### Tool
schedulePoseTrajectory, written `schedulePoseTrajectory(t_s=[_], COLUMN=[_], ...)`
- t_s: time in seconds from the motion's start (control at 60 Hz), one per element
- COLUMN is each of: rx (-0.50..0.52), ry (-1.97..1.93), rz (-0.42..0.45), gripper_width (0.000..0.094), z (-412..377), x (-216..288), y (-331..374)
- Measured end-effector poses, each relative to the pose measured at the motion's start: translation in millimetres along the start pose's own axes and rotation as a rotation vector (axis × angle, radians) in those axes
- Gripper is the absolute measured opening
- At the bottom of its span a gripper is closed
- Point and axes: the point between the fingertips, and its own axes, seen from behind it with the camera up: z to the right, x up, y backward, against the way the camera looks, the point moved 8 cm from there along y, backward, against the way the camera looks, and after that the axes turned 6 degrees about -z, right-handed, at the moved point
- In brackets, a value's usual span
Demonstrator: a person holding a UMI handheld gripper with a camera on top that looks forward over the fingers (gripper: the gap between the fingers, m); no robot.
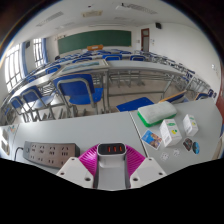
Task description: Unplug charger
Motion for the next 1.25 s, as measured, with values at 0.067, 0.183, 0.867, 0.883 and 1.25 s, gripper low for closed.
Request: schedulePoseTrajectory(t_s=[0.067, 0.183, 0.867, 0.883, 1.25], rx=[0.028, 0.036, -0.067, -0.069, -0.085], ry=[-0.001, 0.027, 0.063, 0.063, 0.073], rz=[-0.031, 0.037, 0.209, 0.207, 0.26], gripper_width=[0.0407, 0.067, 0.0855, 0.0853, 0.0857], z=[0, 3, -36, -38, -49], x=[-10, -1, -114, -118, -147], y=[-7, 7, 281, 286, 341])
